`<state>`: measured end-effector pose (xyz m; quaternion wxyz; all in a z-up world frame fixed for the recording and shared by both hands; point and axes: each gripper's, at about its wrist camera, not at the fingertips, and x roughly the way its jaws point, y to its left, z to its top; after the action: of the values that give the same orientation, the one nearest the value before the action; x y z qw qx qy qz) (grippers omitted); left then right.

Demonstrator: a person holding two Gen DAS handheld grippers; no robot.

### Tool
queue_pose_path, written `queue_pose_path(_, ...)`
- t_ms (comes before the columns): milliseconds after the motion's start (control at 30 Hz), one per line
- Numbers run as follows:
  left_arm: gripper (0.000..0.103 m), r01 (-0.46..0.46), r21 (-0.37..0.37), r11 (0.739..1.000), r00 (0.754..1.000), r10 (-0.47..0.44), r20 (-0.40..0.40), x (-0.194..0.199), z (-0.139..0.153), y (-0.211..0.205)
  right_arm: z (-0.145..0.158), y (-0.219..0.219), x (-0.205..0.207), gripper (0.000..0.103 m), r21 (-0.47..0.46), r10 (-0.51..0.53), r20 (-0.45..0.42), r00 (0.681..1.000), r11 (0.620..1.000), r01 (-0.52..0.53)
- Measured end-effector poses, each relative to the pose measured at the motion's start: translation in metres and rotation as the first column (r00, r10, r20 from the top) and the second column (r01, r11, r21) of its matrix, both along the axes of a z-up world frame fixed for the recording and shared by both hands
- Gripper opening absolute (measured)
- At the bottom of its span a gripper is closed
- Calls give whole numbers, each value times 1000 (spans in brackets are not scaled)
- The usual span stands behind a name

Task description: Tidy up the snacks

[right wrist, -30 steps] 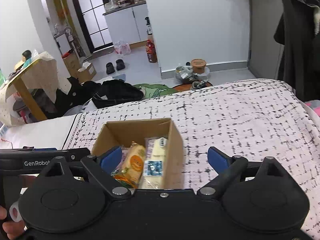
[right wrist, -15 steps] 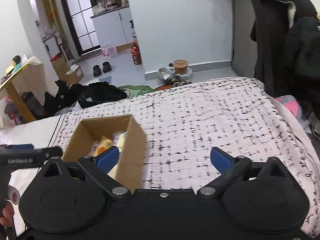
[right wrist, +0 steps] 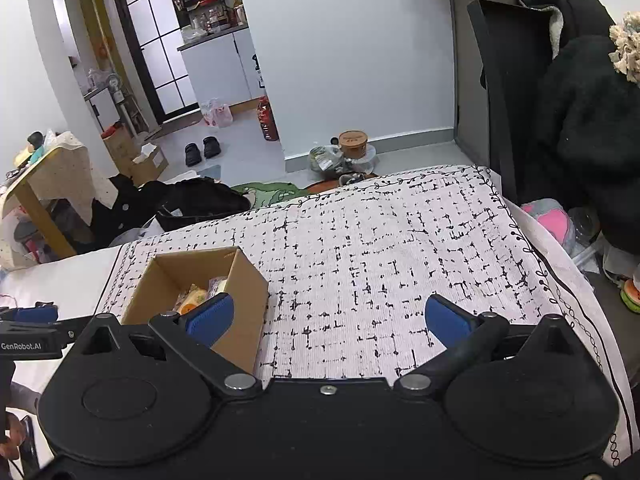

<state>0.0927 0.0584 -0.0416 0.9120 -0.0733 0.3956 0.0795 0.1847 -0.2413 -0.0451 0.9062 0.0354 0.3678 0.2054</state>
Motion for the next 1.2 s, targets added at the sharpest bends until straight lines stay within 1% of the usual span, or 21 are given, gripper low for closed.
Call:
queue_pose_path(100, 103, 14, 0, 1000, 1000, -14, -1, -4, 6, -6, 2, -7, -3, 103, 2, 6, 1, 1000, 1000, -6)
queue_pose_path(167, 103, 26, -17, 1000, 1000, -26, -4, -7, 9, -8, 4, -13, -4, 103, 8, 3, -3, 1000, 1000, -3)
queue_pose_path(400, 103, 22, -33, 999, 1000, -23, -20, -23, 17, -14, 13, -35, -15, 103, 23, -5, -9, 1000, 1000, 5)
queue_pose_path(500, 103, 10, -32, 999, 1000, -11, -11, -33, 24, -14, 16, -42, -21, 103, 24, -1, -9, 1000, 1000, 2)
queue_pose_path(633, 103, 4, -34, 999, 1000, -4, -25, -42, 28, -14, 20, -50, -28, 103, 43, 11, -19, 1000, 999, -10)
queue_pose_path(800, 103, 3, -43, 999, 1000, -5, -30, -56, 32, -16, 28, -56, -41, 103, 44, 39, -18, 999, 998, -38)
queue_pose_path(933, 103, 7, -49, 999, 1000, -8, -22, -64, 36, -19, 33, -60, -51, 103, 55, 48, -19, 999, 997, -47)
queue_pose_path(1133, 103, 37, -17, 999, 999, -37, 8, -76, 44, -28, 41, -63, -66, 103, 67, 71, -10, 997, 995, -70)
queue_pose_path(1200, 103, 50, -28, 998, 999, -49, 13, -79, 46, -30, 43, -63, -70, 103, 66, 77, -7, 997, 995, -76)
